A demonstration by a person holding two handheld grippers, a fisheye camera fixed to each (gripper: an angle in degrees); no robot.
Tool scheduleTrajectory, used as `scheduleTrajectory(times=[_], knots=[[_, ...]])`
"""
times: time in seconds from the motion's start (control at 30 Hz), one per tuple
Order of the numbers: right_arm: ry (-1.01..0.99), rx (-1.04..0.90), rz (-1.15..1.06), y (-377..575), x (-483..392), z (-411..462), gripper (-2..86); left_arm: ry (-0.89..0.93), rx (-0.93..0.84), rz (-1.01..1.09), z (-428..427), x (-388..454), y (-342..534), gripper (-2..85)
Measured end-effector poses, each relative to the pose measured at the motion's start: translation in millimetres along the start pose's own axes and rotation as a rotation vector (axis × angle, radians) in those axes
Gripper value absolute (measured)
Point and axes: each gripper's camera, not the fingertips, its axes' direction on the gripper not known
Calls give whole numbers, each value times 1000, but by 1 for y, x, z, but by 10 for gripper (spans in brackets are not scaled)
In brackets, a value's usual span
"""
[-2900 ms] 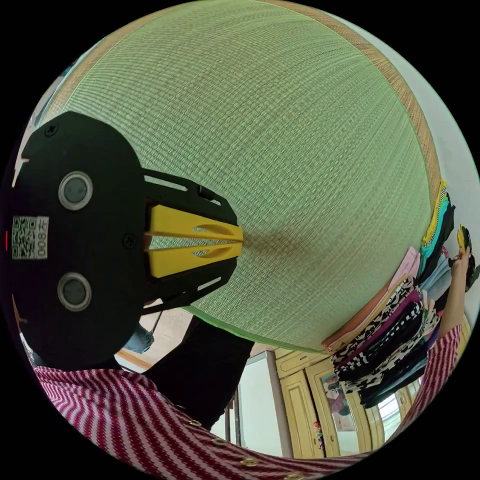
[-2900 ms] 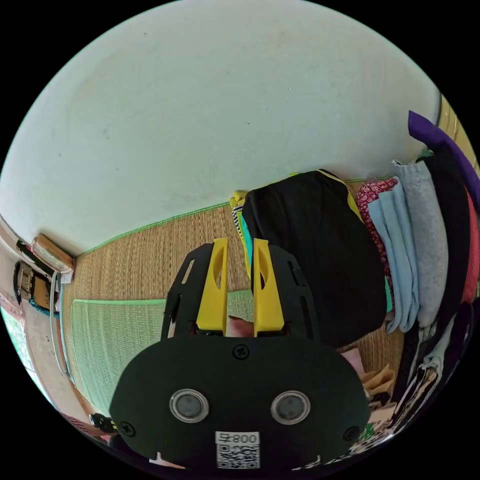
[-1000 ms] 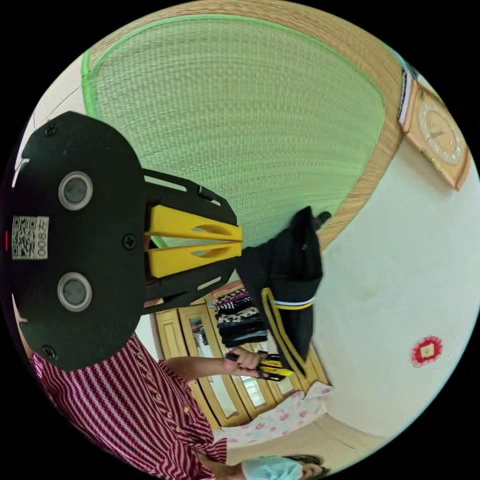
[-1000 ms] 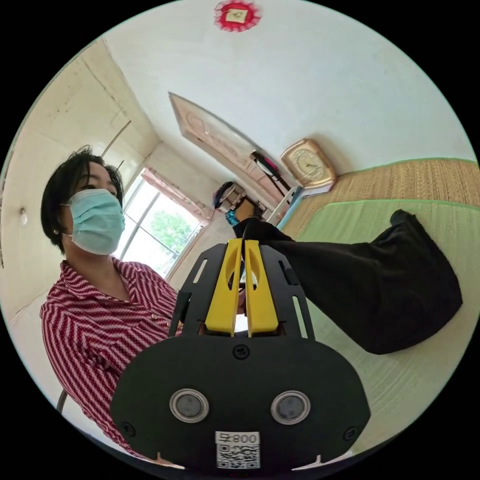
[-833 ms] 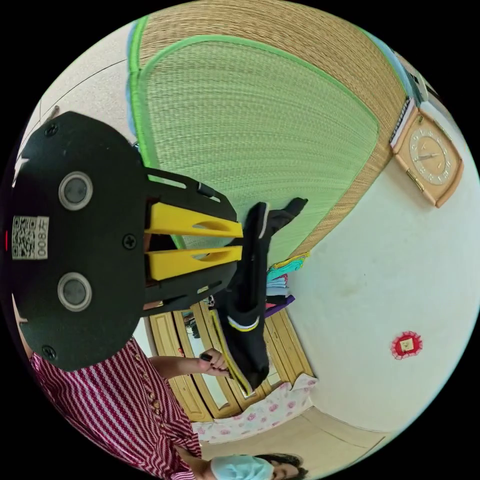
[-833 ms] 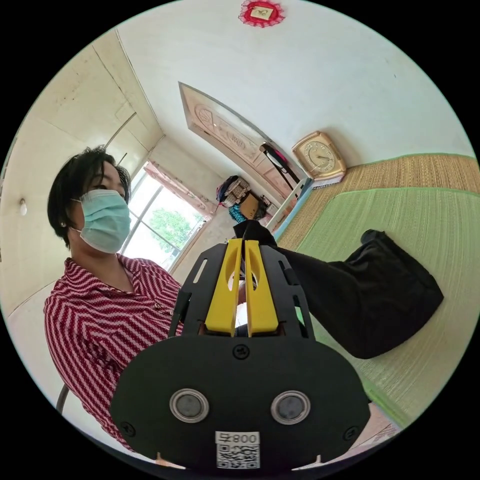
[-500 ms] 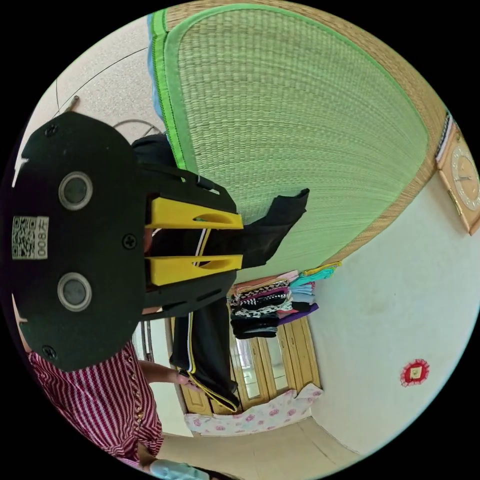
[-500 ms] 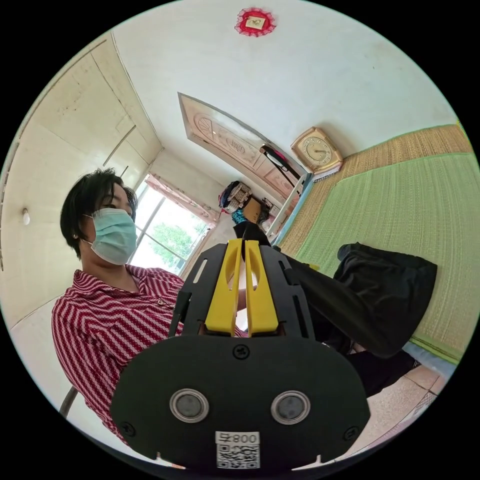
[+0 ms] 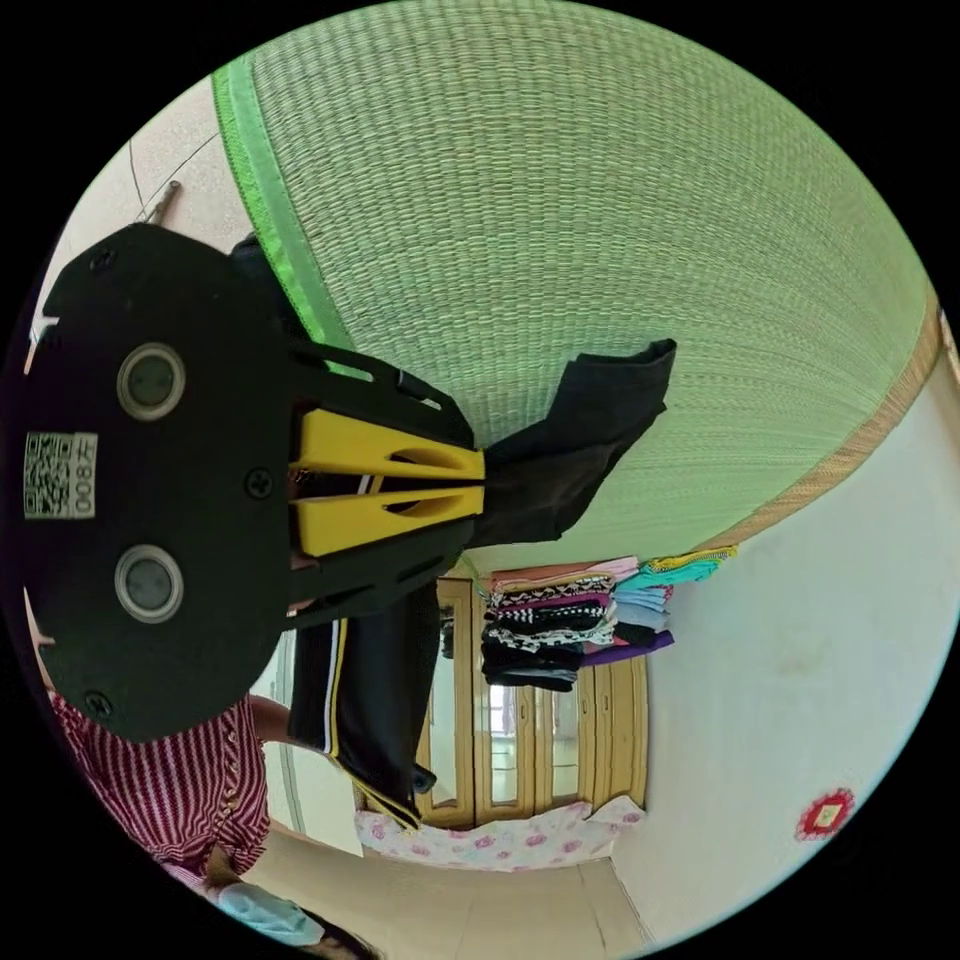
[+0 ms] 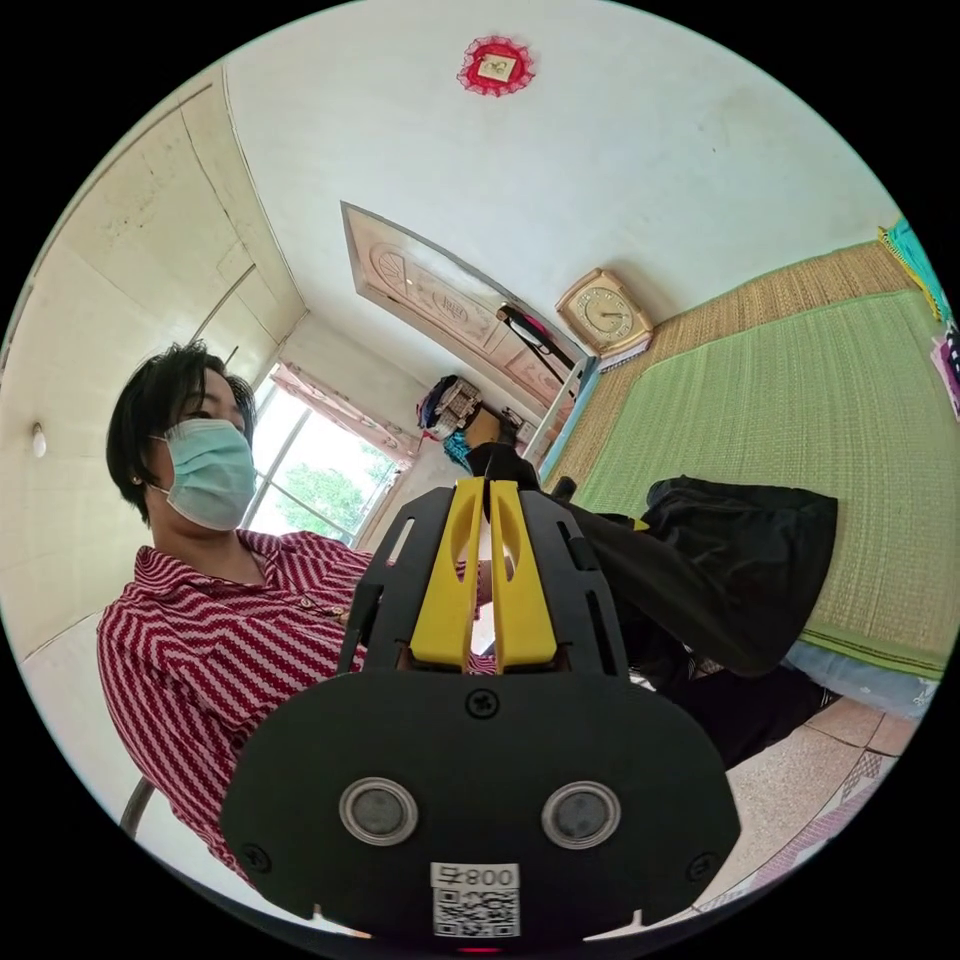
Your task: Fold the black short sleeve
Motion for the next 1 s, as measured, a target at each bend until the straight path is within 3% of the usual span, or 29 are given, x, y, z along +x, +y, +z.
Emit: scheduleTrajectory(times=[0.23, 0.6, 1.0], knots=[[39, 42, -77, -30, -14, -36, 5, 149, 187, 109, -68, -10, 57, 8], [87, 176, -232, -43, -52, -119, 5, 360, 637, 422, -206, -6, 202, 7], [0, 162, -272, -34, -54, -134, 5, 421, 745, 651, -227, -49, 355, 6]])
